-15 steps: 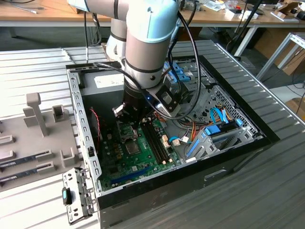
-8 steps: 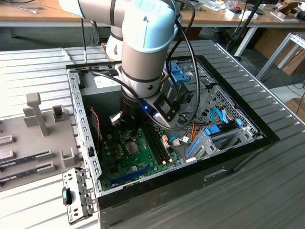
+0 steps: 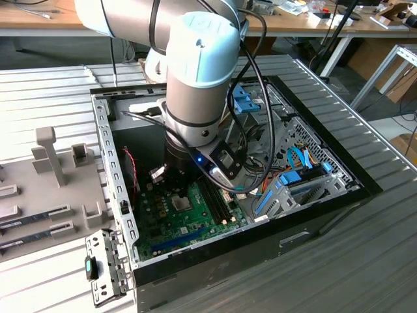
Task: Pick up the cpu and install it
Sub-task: 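Close the cpu cover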
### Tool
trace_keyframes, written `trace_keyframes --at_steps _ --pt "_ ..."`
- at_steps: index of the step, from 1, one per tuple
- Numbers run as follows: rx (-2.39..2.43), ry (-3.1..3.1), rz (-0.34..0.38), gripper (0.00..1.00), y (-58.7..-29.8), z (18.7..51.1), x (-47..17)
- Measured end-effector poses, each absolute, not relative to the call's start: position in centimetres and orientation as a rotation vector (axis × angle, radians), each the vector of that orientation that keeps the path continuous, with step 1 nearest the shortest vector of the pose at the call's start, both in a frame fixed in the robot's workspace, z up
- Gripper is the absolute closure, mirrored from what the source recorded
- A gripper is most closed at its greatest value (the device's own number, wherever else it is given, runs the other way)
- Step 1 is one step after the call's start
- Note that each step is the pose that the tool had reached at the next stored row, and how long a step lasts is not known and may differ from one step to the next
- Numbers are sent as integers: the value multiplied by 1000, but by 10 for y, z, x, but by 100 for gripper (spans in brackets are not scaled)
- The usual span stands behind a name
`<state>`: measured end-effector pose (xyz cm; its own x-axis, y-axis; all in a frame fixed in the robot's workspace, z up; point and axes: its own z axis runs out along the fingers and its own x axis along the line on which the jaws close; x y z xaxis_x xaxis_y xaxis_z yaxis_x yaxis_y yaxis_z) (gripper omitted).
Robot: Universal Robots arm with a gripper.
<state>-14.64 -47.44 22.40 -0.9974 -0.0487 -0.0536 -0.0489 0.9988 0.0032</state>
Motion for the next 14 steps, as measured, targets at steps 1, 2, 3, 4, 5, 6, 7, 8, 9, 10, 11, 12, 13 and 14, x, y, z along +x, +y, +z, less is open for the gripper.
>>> trace_keyframes --at_steps 1,2,3,4,5,6,7,8,9,10,11,12,13,14 --pt "-75 3087 7 89 -474 224 -146" --pt "-75 3087 7 89 -474 224 -147" --pt "-75 3087 7 89 -474 224 -147" --pt "-75 3087 7 83 -474 224 -147" --pt "-75 3087 7 76 -475 224 -146" --pt "-75 3087 7 71 -475 224 -147" --pt "-75 3087 7 64 -475 224 -147" --pt "-75 3087 6 64 -475 224 -146" --pt "-76 3087 1 64 -475 224 -147" --pt "-76 3088 -18 64 -478 224 -147" --pt "-76 3088 -30 64 -478 222 -147" --pt "-76 3088 -30 64 -478 220 -147" --pt "-76 3088 -30 64 -478 217 -147" --pt "-76 3088 -29 64 -478 216 -147"
